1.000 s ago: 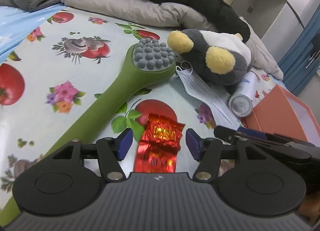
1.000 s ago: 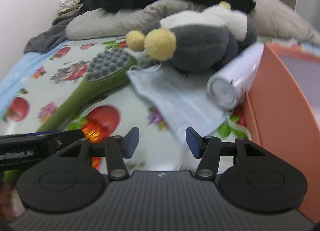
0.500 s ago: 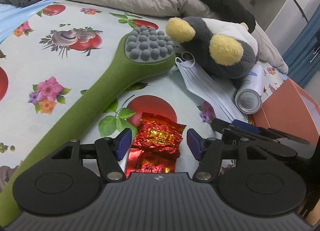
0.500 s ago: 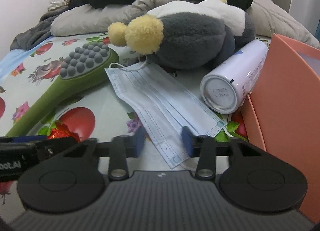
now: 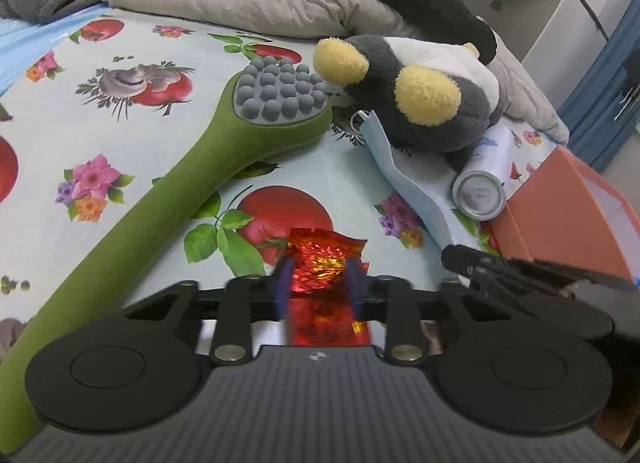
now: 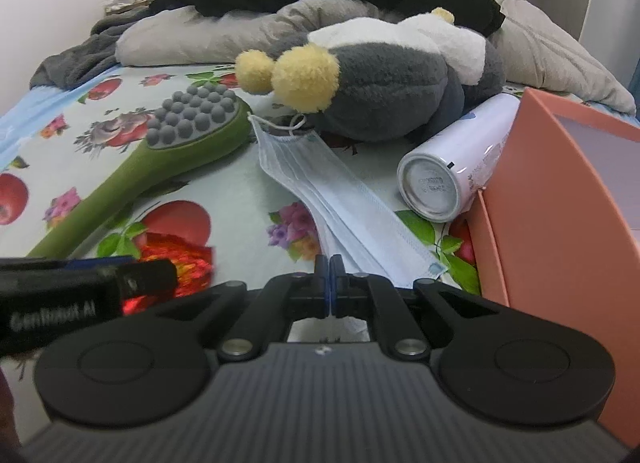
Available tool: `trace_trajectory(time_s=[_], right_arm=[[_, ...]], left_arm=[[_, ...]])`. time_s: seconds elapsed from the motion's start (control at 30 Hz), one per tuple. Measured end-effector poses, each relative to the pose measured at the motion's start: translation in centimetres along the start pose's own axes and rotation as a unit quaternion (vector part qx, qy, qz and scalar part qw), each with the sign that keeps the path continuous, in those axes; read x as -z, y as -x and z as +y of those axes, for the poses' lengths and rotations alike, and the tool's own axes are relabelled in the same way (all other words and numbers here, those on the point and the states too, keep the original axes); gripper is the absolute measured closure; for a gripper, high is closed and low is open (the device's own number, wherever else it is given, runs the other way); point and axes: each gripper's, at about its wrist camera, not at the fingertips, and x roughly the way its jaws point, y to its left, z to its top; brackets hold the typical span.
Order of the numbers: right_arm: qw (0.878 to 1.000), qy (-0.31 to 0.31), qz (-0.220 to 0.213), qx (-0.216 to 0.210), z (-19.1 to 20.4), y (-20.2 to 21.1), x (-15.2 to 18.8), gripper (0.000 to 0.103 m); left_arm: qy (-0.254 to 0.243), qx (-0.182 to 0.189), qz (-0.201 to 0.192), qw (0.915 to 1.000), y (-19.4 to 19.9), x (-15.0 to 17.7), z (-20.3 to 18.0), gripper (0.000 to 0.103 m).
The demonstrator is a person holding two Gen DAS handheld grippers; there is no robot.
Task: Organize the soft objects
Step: 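Lift the red tea packet with the left gripper while the right gripper lifts the face mask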
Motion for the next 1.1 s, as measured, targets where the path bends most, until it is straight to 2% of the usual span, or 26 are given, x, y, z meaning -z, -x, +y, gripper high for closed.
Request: trace_trajectory(time_s=[0.07, 0.17, 0.47, 0.67, 0.7, 0.8, 0.83, 0.87, 0.9, 0.97, 1.07, 1.1], right_arm=[[1.0, 0.004, -0.001, -0.002, 0.2, 0.8, 0.3, 0.099], [1.0, 0.004, -0.001, -0.006, 0.4, 2.1, 0.9, 0.099], [0.999, 0.036, 0.024, -0.017, 2.0, 5.4, 4.1, 0.099], [0.997, 0.035, 0.035, -0.054, 2.4, 6.9, 5.0, 0.098], [0.997, 0.031, 0.032, -0.058, 2.4, 7.0, 5.0, 0.097], [0.998, 0.029, 0.031, -0.054, 2.2, 6.9, 4.6, 0.095], [0.998, 0.028, 0.035, -0.053, 2.0, 6.7, 4.5, 0.09], [0.998, 0.026, 0.036, -0.053, 1.9, 6.6, 4.4, 0.083], [0.998, 0.023, 0.035, -0.054, 1.6, 6.5, 4.4, 0.065], [0.998, 0.02, 0.024, -0.049, 1.3, 6.4, 4.4, 0.05], [0.999, 0.031, 0.005, -0.021, 1.0, 5.8, 4.3, 0.047], [0.999, 0.029, 0.001, -0.018, 0.8, 5.4, 4.2, 0.042]], left_arm=[[0.008, 0.006, 0.003, 0.9999, 0.5, 0.0, 0.1, 0.082], [0.017, 0.006, 0.007, 0.9998, 1.3, 0.5, 0.5, 0.087], [0.052, 0.009, 0.011, 0.9985, 3.9, 1.9, 2.0, 0.086], [0.063, 0.013, 0.013, 0.9978, 4.3, 2.0, 1.7, 0.086], [0.064, 0.013, 0.014, 0.9978, 4.3, 2.0, 1.5, 0.085], [0.064, 0.014, 0.012, 0.9978, 4.3, 1.9, 1.1, 0.068], [0.063, 0.014, 0.011, 0.9979, 4.3, 1.9, 1.0, 0.055], [0.062, 0.012, 0.01, 0.998, 4.3, 1.8, 0.9, 0.048], [0.061, 0.008, 0.008, 0.9981, 4.3, 1.7, 0.8, 0.046], [0.062, 0.003, 0.003, 0.9981, 4.3, 1.6, 0.7, 0.037], [0.072, 0.007, 0.009, 0.9973, 3.8, 1.2, 0.9, 0.036], [0.076, 0.008, 0.011, 0.997, 3.6, 1.2, 1.0, 0.036]])
